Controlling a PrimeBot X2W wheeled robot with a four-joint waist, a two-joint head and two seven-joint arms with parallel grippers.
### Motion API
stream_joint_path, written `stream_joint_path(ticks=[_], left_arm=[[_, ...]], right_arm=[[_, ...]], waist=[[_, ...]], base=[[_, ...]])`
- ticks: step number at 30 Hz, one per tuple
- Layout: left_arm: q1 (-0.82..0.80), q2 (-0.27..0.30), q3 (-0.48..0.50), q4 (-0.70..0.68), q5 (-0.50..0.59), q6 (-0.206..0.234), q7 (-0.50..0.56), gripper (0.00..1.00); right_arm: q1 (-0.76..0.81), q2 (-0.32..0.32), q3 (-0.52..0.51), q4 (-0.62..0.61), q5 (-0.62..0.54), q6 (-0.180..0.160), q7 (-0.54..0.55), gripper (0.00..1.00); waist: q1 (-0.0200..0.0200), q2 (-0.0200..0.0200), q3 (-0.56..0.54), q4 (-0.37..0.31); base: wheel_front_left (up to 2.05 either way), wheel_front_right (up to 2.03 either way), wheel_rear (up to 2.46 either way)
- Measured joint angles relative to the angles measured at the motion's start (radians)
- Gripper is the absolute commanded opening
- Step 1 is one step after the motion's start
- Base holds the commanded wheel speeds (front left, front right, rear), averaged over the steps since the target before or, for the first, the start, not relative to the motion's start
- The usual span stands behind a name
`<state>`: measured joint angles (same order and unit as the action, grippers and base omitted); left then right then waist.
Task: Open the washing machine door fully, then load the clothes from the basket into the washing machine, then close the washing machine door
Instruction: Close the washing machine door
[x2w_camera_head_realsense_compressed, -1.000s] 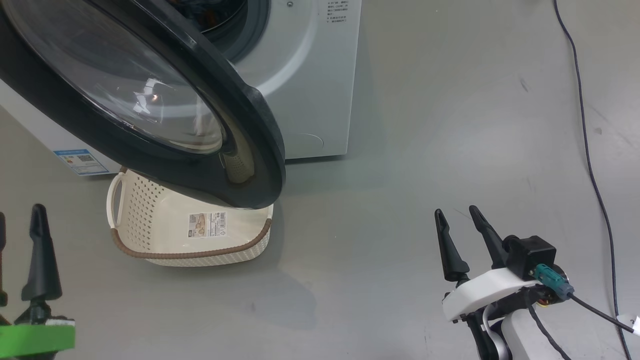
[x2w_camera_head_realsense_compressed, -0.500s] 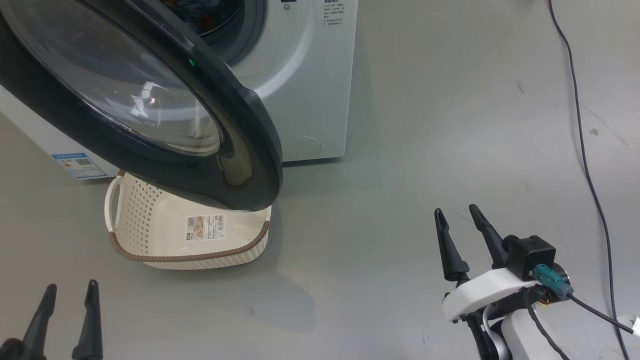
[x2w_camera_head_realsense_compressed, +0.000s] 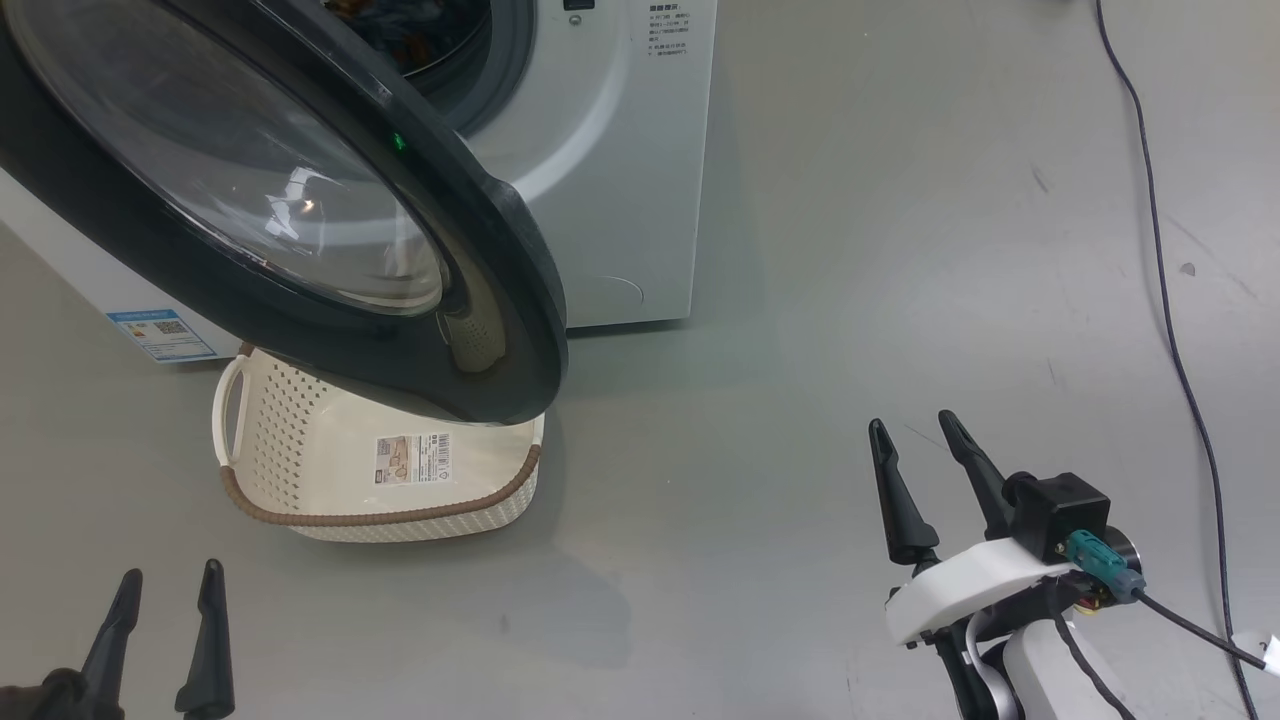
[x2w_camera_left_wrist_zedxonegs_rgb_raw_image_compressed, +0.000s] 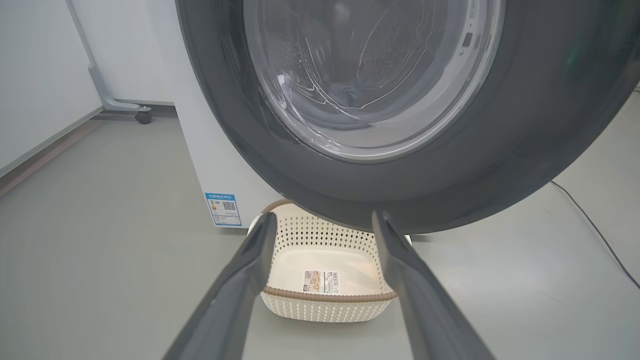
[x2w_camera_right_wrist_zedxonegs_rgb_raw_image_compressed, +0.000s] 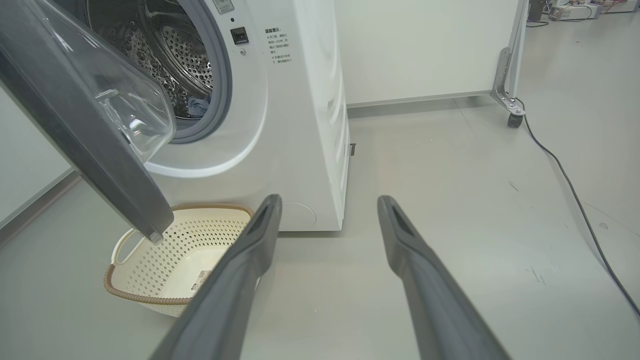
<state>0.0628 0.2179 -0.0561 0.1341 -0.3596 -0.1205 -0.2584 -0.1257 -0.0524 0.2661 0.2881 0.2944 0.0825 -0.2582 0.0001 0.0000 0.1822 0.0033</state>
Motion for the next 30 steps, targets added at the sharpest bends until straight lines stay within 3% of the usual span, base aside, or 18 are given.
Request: stream_joint_path(ticks=[15, 16, 17, 18, 19, 27, 30], left_arm=[[-0.046, -0.023, 0.021, 0.047, 0.044, 0.000, 0.000, 1.00], [-0.048, -0.027, 0.022, 0.050, 0.044, 0.000, 0.000, 1.00], [-0.050, -0.029, 0.023, 0.052, 0.044, 0.000, 0.000, 1.00], [-0.051, -0.031, 0.025, 0.053, 0.044, 0.000, 0.000, 1.00], [-0.052, -0.032, 0.026, 0.054, 0.044, 0.000, 0.000, 1.00], [-0.067, -0.054, 0.050, 0.057, 0.045, 0.000, 0.000, 1.00], [-0.068, -0.054, 0.060, 0.057, 0.046, 0.000, 0.000, 1.00]], right_arm=[[0.010, 0.000, 0.000, 0.000, -0.001, 0.000, 0.000, 1.00], [0.010, 0.000, 0.000, 0.000, -0.002, 0.000, 0.000, 0.93], [0.011, 0.000, 0.000, 0.001, -0.002, 0.000, 0.000, 0.42], [0.011, 0.000, 0.000, 0.003, -0.002, -0.001, 0.000, 0.05], [0.012, 0.000, -0.001, 0.005, -0.002, -0.001, 0.000, 0.00], [0.019, 0.001, -0.010, 0.006, 0.017, -0.001, 0.000, 0.00], [0.015, 0.002, -0.029, -0.047, 0.017, 0.000, 0.000, 0.00]], waist=[[0.0000, 0.0000, 0.006, 0.004], [0.0000, 0.0000, 0.006, 0.004], [0.0000, 0.0000, 0.006, 0.005], [0.0000, 0.0000, 0.007, 0.005], [0.0000, 0.0000, 0.007, 0.006], [0.0000, 0.0000, 0.009, 0.014], [0.0000, 0.0000, 0.009, 0.016]], base=[[0.00, 0.00, 0.00], [0.00, 0.00, 0.00], [0.00, 0.00, 0.00], [0.00, 0.00, 0.00], [0.00, 0.00, 0.00], [0.00, 0.00, 0.00], [0.00, 0.00, 0.00]])
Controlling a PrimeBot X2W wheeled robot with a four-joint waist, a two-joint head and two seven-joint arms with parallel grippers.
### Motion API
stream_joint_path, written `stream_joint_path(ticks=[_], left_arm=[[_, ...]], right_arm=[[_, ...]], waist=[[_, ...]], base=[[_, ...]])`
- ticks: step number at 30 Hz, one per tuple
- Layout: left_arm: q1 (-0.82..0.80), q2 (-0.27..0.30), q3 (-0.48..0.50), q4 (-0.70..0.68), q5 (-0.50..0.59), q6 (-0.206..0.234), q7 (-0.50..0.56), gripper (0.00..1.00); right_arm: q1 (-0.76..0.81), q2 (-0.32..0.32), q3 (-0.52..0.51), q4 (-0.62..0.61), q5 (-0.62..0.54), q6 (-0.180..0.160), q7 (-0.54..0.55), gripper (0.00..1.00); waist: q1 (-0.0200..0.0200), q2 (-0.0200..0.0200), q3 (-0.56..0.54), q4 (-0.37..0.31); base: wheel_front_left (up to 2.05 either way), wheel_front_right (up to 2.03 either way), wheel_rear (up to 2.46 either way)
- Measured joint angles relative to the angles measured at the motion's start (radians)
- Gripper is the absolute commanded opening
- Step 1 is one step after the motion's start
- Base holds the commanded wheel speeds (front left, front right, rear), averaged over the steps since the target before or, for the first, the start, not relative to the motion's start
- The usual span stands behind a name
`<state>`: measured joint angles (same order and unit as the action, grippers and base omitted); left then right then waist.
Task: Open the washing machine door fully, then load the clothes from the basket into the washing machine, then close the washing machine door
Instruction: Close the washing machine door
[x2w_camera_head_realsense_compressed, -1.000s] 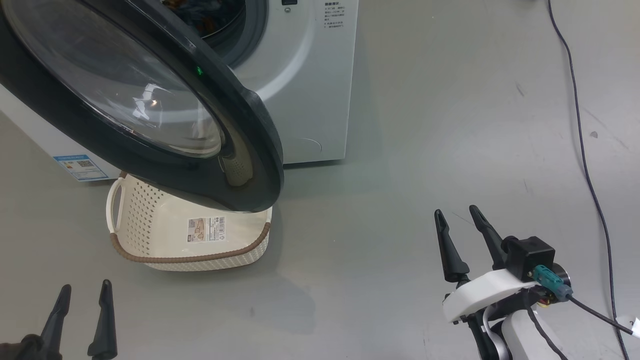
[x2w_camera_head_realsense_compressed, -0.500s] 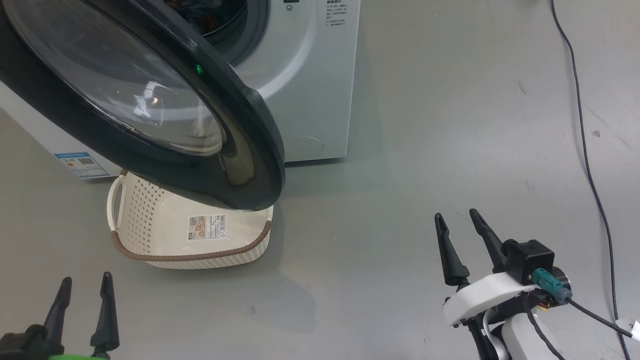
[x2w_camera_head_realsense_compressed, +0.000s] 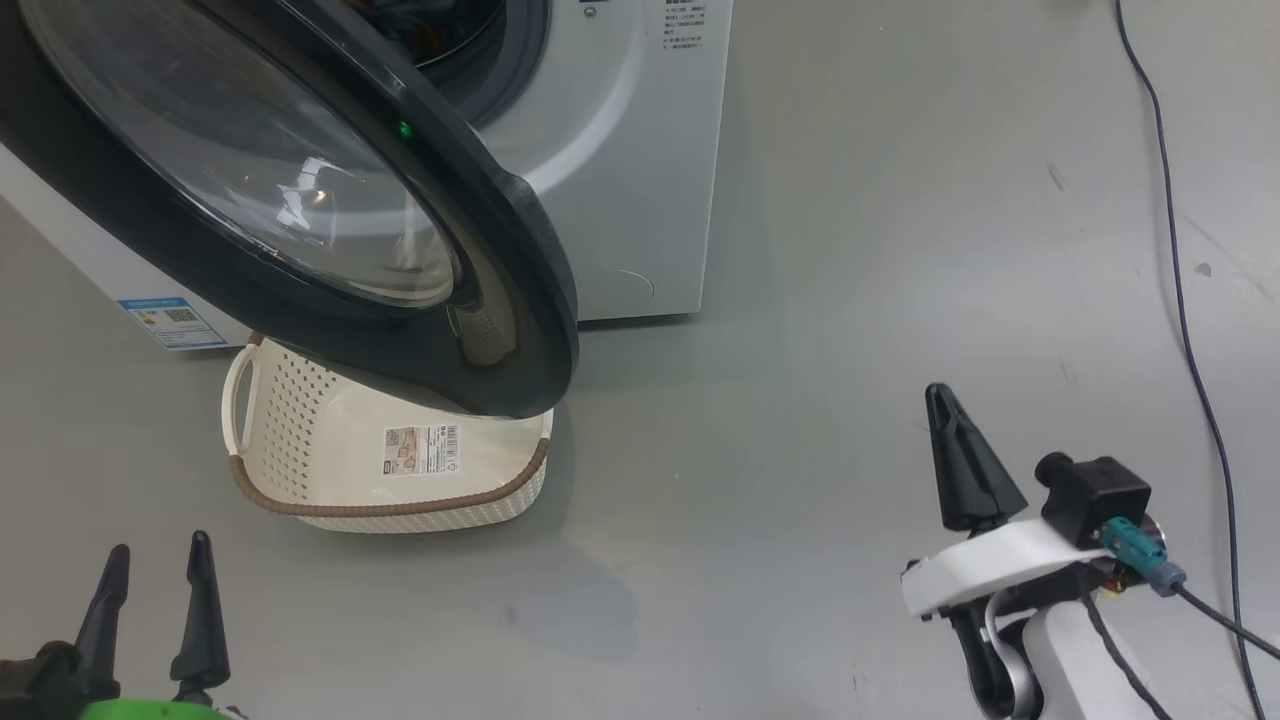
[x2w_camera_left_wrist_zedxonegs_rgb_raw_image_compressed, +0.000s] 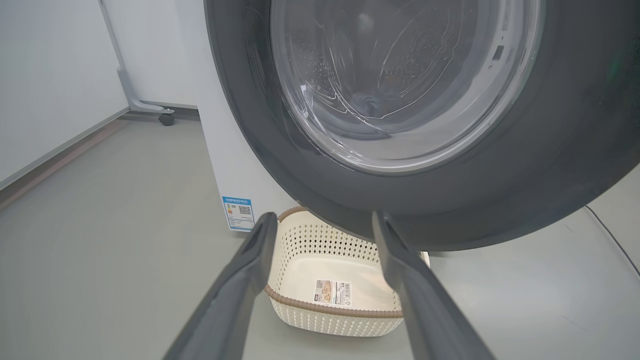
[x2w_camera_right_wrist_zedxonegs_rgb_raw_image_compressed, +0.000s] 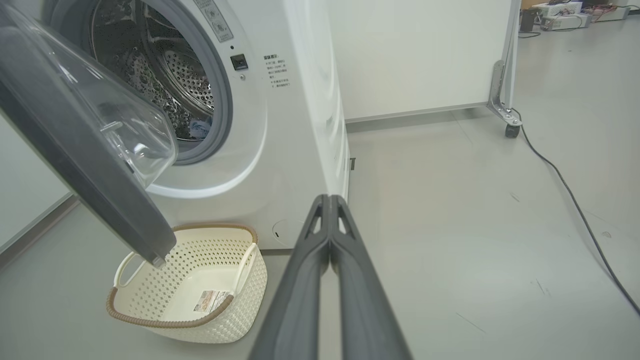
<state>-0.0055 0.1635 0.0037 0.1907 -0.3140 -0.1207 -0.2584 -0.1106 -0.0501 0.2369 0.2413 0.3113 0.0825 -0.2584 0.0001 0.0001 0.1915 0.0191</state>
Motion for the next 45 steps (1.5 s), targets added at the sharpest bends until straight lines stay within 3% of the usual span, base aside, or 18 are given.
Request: stream_joint_path(ticks=[7, 12, 16, 20, 24, 29, 45], left_arm=[[-0.001, -0.007, 0.025, -0.019, 0.009, 0.000, 0.000, 1.00], [-0.001, -0.027, 0.017, -0.014, 0.009, -0.001, 0.000, 1.00], [-0.004, -0.044, -0.001, -0.007, 0.014, -0.001, 0.000, 1.00], [-0.016, -0.056, -0.013, -0.001, 0.014, -0.001, 0.000, 1.00], [-0.025, -0.063, -0.017, -0.001, 0.014, -0.001, 0.000, 1.00], [-0.037, -0.071, -0.036, -0.003, 0.014, -0.001, 0.000, 1.00], [-0.095, -0.080, -0.100, -0.053, -0.004, -0.001, 0.000, 1.00]], right_arm=[[-0.075, -0.001, -0.006, -0.197, -0.032, 0.025, 0.000, 0.00], [-0.102, -0.010, 0.062, -0.315, -0.065, 0.041, -0.001, 0.00], [-0.126, -0.014, 0.165, -0.391, -0.074, 0.041, -0.001, 0.00], [-0.170, -0.068, 0.388, -0.445, -0.062, 0.041, -0.001, 0.00], [-0.190, -0.108, 0.543, -0.445, -0.030, 0.041, -0.001, 0.00], [-0.203, -0.157, 0.617, -0.393, 0.006, 0.041, -0.001, 0.00], [-0.259, -0.206, 0.611, -0.226, 0.051, 0.041, -0.001, 0.00]], waist=[[0.0000, 0.0000, 0.001, 0.002], [0.0000, 0.0000, 0.000, 0.011], [0.0000, 0.0000, 0.000, 0.028], [0.0000, 0.0000, 0.002, 0.050], [0.0000, 0.0000, 0.007, 0.078], [0.0000, 0.0000, 0.017, 0.118], [0.0000, 0.0000, 0.107, 0.231]], base=[[0.00, 0.00, 0.00], [0.00, 0.00, 0.00], [0.00, 0.00, 0.00], [0.00, 0.00, 0.00], [0.00, 0.00, 0.00], [0.00, 0.00, 0.00], [0.00, 0.00, 0.00]])
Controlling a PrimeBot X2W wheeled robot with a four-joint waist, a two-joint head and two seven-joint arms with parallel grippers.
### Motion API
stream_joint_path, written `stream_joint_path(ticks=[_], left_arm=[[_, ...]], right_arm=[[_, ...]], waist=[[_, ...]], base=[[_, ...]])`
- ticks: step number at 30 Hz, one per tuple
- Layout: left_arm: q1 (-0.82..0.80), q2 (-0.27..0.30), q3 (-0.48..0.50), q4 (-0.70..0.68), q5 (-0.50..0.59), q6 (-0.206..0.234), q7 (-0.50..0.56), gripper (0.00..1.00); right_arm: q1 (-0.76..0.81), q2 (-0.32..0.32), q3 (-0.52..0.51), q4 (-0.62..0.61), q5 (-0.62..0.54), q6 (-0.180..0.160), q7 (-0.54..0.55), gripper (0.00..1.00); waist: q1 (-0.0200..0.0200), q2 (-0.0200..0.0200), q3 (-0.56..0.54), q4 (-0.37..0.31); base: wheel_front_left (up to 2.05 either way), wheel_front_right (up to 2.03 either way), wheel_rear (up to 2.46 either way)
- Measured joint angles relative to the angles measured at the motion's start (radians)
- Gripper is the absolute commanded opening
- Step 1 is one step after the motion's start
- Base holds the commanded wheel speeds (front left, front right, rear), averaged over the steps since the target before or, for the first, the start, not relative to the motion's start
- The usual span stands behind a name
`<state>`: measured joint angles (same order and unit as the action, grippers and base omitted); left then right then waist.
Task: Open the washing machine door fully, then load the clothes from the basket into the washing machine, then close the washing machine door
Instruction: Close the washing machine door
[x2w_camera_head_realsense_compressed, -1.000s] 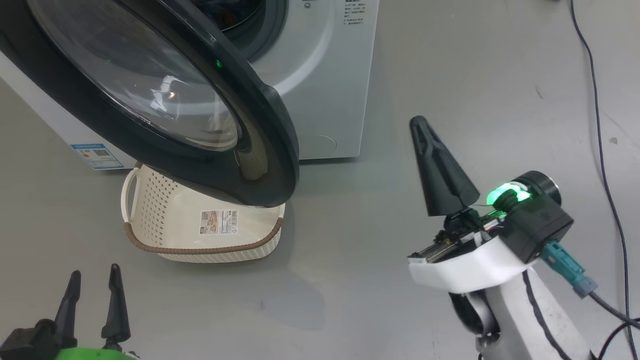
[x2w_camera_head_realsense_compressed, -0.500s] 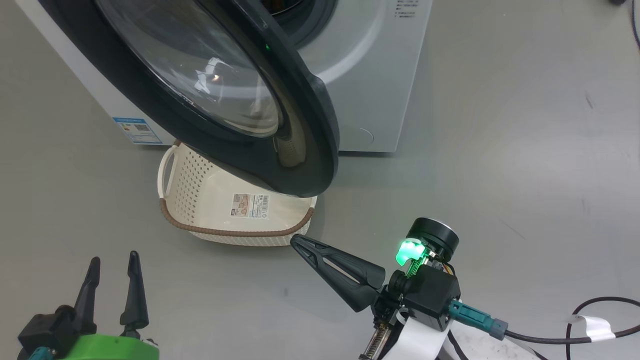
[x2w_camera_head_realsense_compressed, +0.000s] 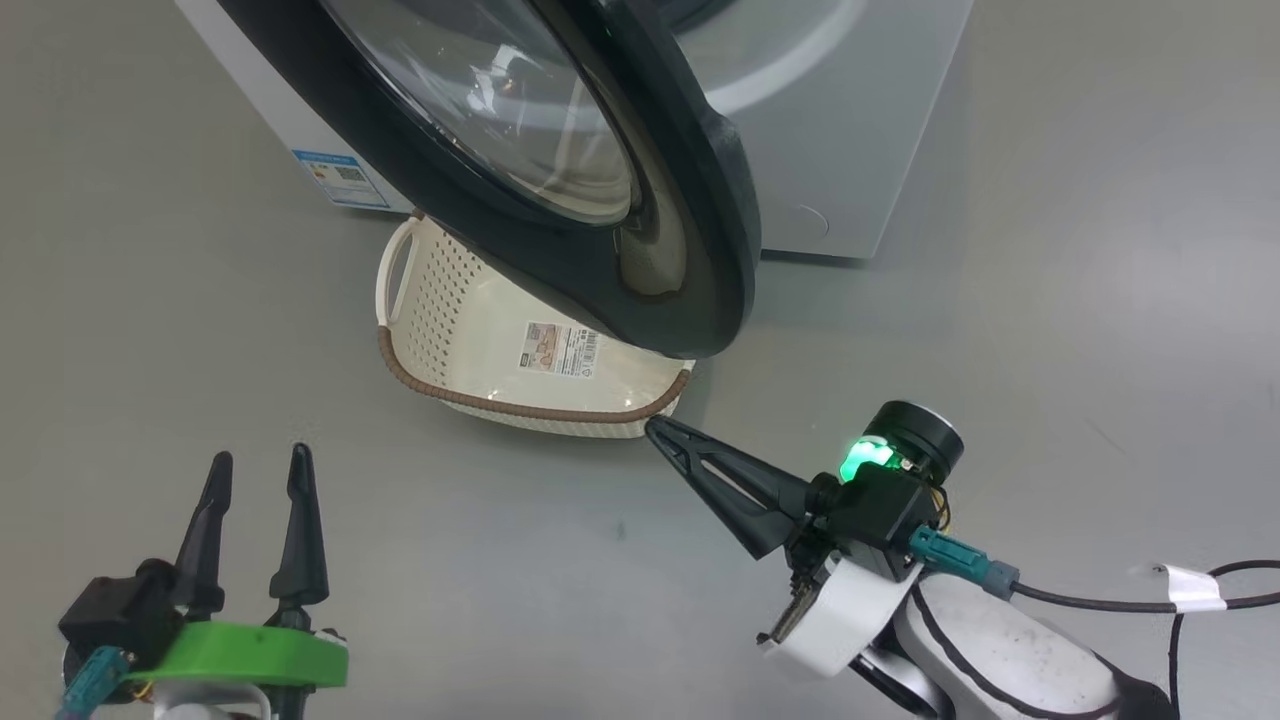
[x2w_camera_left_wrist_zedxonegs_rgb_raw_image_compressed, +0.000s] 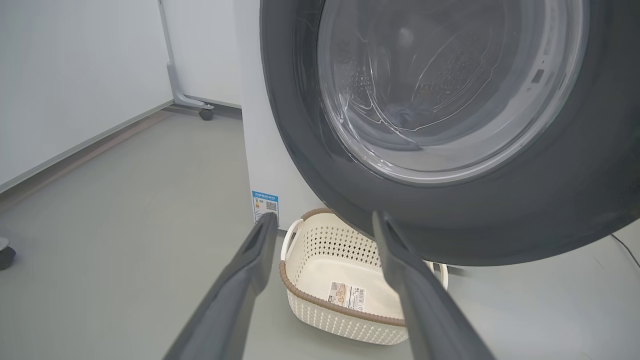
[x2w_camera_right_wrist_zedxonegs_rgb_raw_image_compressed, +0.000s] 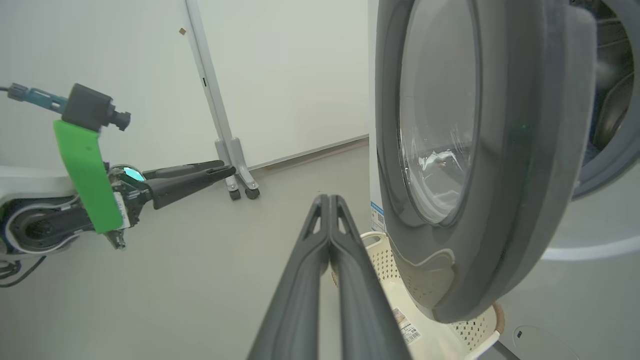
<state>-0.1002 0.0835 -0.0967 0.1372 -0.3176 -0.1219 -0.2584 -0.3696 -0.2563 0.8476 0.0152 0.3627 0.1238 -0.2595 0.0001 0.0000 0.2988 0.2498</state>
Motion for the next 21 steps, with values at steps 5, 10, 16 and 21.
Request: stream_joint_path(ticks=[5, 10, 16, 21], left_arm=[[-0.033, -0.012, -0.033, -0.009, -0.013, 0.000, 0.000, 1.00], [-0.065, -0.016, -0.060, -0.018, -0.027, 0.000, 0.000, 1.00], [-0.099, -0.020, -0.071, -0.025, -0.049, 0.000, 0.000, 1.00], [-0.117, -0.022, -0.081, -0.027, -0.056, 0.000, 0.000, 1.00]], right_arm=[[-0.056, -0.002, -0.024, 0.060, 0.003, 0.000, 0.000, 0.00], [-0.120, 0.001, -0.049, 0.119, -0.002, 0.000, 0.000, 0.00], [-0.193, 0.019, -0.129, 0.171, -0.003, -0.028, 0.000, 0.00], [-0.242, 0.046, -0.182, 0.194, -0.011, -0.061, 0.000, 0.00]], waist=[[0.0000, 0.0000, 0.050, 0.030], [0.0000, 0.0000, 0.094, 0.052], [0.0000, 0.0000, 0.144, 0.077], [0.0000, 0.0000, 0.179, 0.096]], base=[[0.00, 0.00, 0.00], [0.00, 0.00, 0.00], [0.00, 0.00, 0.00], [0.00, 0.00, 0.00]])
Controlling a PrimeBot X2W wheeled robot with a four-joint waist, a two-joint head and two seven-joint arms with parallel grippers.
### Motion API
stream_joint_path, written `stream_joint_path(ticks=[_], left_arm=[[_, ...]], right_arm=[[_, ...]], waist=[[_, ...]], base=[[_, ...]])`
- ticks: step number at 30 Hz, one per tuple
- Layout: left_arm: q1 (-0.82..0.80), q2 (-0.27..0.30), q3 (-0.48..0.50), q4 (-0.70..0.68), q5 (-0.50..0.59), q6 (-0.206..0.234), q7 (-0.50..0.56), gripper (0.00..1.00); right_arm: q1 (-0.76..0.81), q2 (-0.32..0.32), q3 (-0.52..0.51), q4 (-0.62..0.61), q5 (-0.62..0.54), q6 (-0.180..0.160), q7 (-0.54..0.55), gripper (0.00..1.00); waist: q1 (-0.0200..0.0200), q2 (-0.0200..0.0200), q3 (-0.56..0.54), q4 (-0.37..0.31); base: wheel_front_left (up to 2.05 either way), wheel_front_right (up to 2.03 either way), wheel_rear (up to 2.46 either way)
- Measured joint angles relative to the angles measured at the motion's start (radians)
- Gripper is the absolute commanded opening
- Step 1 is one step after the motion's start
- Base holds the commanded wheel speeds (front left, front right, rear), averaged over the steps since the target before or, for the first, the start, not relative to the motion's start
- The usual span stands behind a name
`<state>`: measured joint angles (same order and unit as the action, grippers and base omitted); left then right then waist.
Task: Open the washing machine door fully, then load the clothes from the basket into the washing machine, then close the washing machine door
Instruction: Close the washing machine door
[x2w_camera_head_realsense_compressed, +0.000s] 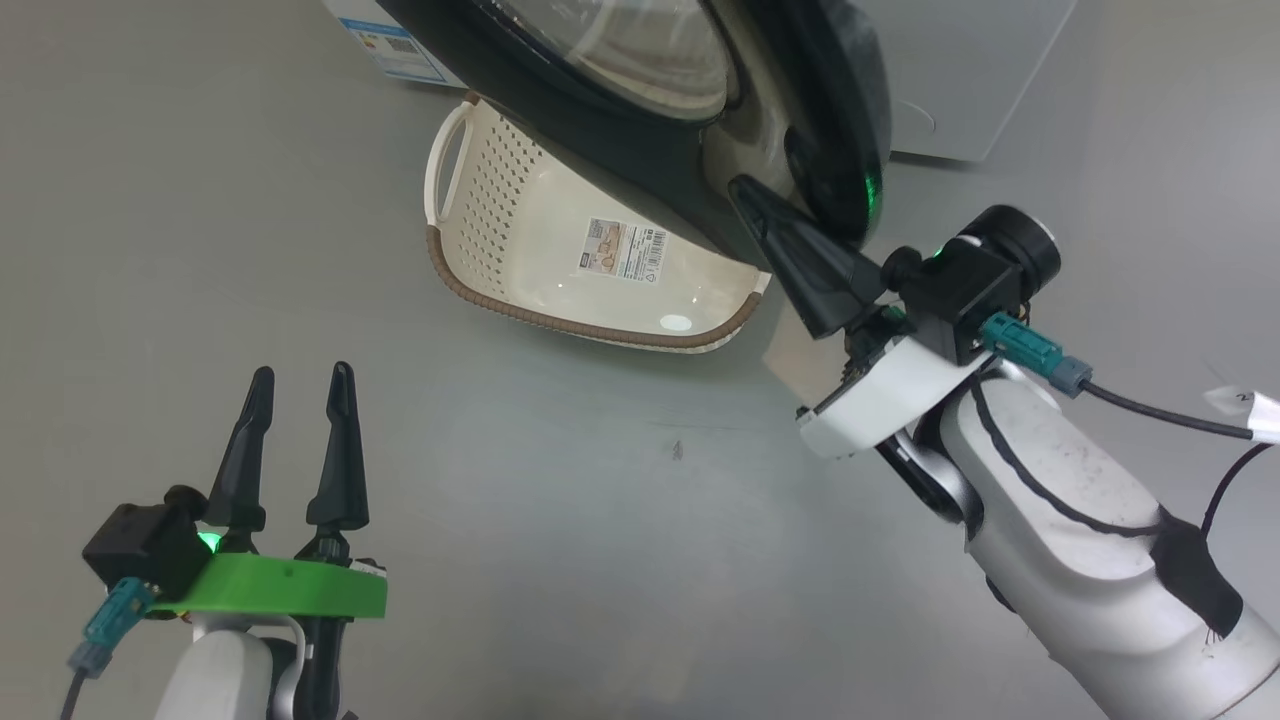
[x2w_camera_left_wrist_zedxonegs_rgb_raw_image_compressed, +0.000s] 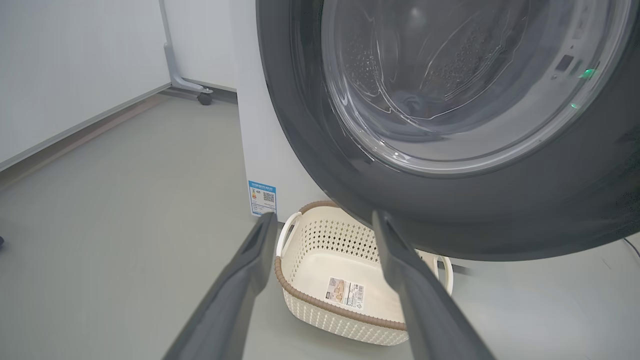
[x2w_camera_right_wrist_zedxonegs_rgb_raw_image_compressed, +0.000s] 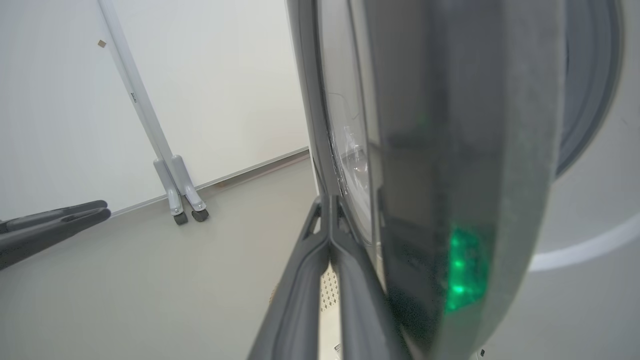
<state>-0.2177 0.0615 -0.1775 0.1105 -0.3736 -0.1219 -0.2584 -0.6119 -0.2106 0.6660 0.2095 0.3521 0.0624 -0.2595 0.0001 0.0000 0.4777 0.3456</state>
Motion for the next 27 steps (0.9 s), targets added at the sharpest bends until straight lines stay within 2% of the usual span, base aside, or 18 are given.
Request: stream_joint_path(ticks=[11, 27], left_arm=[[-0.029, -0.001, -0.036, -0.003, -0.005, 0.000, 0.000, 1.00], [-0.077, 0.004, -0.086, -0.016, -0.005, 0.000, 0.000, 1.00]], right_arm=[[-0.099, 0.030, -0.116, 0.022, -0.008, -0.072, 0.000, 0.00], [-0.222, 0.062, -0.252, 0.042, -0.008, -0.113, 0.000, 0.00]], waist=[[0.0000, 0.0000, 0.056, 0.017], [0.0000, 0.0000, 0.123, 0.010]], base=[[0.00, 0.00, 0.00], [0.00, 0.00, 0.00]])
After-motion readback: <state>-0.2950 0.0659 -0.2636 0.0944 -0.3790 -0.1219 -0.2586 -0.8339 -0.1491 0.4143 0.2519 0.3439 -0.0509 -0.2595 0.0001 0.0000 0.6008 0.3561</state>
